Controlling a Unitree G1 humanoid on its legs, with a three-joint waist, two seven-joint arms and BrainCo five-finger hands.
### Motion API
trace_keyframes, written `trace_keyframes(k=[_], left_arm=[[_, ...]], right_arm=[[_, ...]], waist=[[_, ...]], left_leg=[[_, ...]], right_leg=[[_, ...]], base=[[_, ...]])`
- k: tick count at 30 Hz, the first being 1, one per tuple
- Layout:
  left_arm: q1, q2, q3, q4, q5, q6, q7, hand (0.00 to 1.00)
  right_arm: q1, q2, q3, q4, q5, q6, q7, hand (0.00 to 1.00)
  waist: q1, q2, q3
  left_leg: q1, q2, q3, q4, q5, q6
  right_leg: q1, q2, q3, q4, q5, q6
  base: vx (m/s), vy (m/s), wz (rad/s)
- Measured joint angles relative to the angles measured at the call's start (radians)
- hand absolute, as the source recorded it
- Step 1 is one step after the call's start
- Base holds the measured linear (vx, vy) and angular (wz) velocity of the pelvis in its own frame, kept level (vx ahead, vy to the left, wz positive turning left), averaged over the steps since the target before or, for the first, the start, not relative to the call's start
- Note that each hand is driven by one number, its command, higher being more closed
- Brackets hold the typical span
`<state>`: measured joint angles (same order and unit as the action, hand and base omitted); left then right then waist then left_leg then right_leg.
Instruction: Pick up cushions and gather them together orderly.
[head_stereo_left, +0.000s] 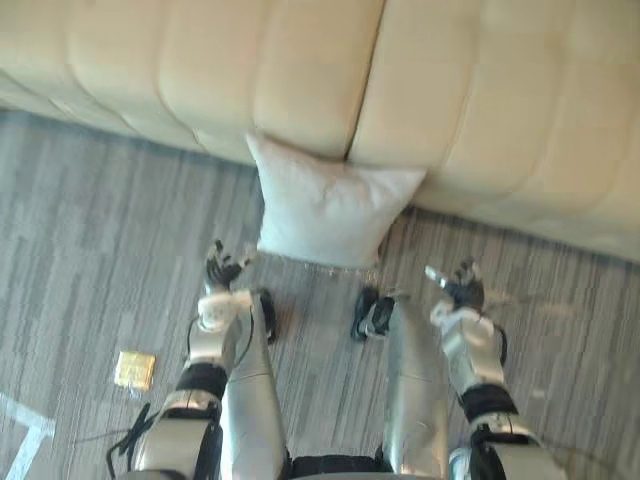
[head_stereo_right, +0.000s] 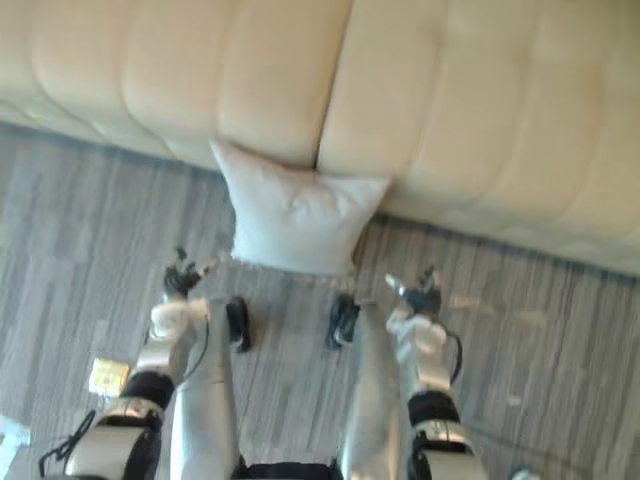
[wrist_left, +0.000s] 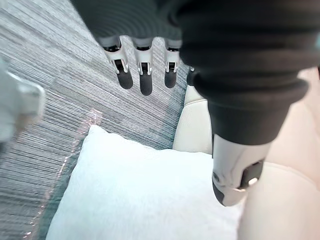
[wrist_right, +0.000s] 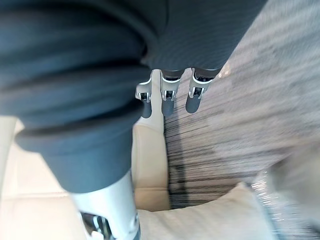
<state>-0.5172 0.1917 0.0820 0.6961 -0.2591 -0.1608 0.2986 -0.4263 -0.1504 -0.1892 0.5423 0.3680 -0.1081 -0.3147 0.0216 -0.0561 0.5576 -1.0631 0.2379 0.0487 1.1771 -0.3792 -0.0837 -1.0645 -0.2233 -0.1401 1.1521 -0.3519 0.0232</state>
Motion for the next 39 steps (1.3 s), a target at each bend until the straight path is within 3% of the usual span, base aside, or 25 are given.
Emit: trace_keyframes(k=[5, 14, 26, 30, 32, 37, 38, 39], left_arm=[[-0.16, 0.052, 0.018, -0.104, -0.014, -0.001, 0.032, 0.0], [-0.418, 0.14, -0.065, -0.153, -0.034, -0.025, 0.053, 0.0], [-0.599, 0.146, -0.112, -0.015, -0.072, -0.018, 0.05, 0.0], [-0.651, 0.122, -0.129, -0.006, -0.036, -0.007, 0.052, 0.0], [-0.689, 0.111, -0.141, -0.007, -0.008, -0.006, 0.056, 0.0], [-0.704, 0.084, -0.151, -0.026, 0.001, -0.005, 0.074, 0.0], [-0.697, 0.078, -0.156, -0.053, -0.007, 0.0, 0.088, 1.0], [-0.696, 0.075, -0.161, -0.061, -0.013, 0.001, 0.094, 1.0]], right_arm=[[-0.215, -0.093, -0.004, -0.066, 0.03, -0.009, -0.04, 0.0], [-0.51, -0.184, 0.009, -0.075, 0.146, -0.041, -0.03, 0.0], [-0.663, -0.131, -0.003, 0.043, 0.192, -0.129, -0.039, 0.0], [-0.716, -0.118, 0.009, 0.121, 0.193, -0.088, -0.019, 0.0], [-0.735, -0.07, 0.015, 0.143, 0.192, -0.071, -0.007, 0.0], [-0.733, -0.037, 0.038, 0.144, 0.192, -0.068, -0.005, 0.0], [-0.732, -0.039, 0.038, 0.144, 0.194, -0.069, -0.005, 1.0], [-0.732, -0.038, 0.039, 0.144, 0.195, -0.069, -0.005, 1.0]], waist=[[0.001, 0.001, 0.013], [0.005, 0.01, 0.017], [-0.017, 0.012, 0.018], [-0.01, 0.013, 0.019], [0.0, 0.016, 0.021], [0.008, 0.016, 0.021], [0.008, 0.016, 0.021], [0.008, 0.016, 0.021]], left_leg=[[-0.222, 0.013, 0.014, 0.052, 0.022, 0.011], [-0.382, -0.003, 0.021, 0.064, 0.038, 0.024], [-0.471, -0.004, 0.021, 0.067, 0.047, 0.027], [-0.509, -0.004, 0.02, 0.06, 0.06, 0.022], [-0.544, -0.003, 0.015, 0.059, 0.066, 0.019], [-0.565, -0.01, 0.008, 0.065, 0.066, 0.019], [-0.564, -0.014, 0.009, 0.065, 0.066, 0.019], [-0.564, -0.016, 0.009, 0.065, 0.066, 0.019]], right_leg=[[-0.24, 0.004, 0.028, 0.042, 0.046, -0.016], [-0.405, -0.01, 0.042, 0.06, 0.059, -0.009], [-0.487, -0.01, 0.043, 0.044, 0.081, -0.007], [-0.529, -0.007, 0.043, 0.038, 0.085, -0.004], [-0.561, -0.006, 0.038, 0.039, 0.089, -0.011], [-0.577, -0.01, 0.037, 0.048, 0.092, -0.014], [-0.576, -0.012, 0.039, 0.048, 0.092, -0.013], [-0.576, -0.012, 0.04, 0.048, 0.092, -0.012]], base=[[-0.05, 0.008, -0.12], [-0.01, 0.02, 0.04], [-0.03, 0.029, -0.02], [-0.05, 0.021, 0.0], [-0.04, 0.025, 0.03], [-0.01, 0.023, 0.05], [-0.02, 0.032, 0.06], [-0.02, 0.033, 0.04]])
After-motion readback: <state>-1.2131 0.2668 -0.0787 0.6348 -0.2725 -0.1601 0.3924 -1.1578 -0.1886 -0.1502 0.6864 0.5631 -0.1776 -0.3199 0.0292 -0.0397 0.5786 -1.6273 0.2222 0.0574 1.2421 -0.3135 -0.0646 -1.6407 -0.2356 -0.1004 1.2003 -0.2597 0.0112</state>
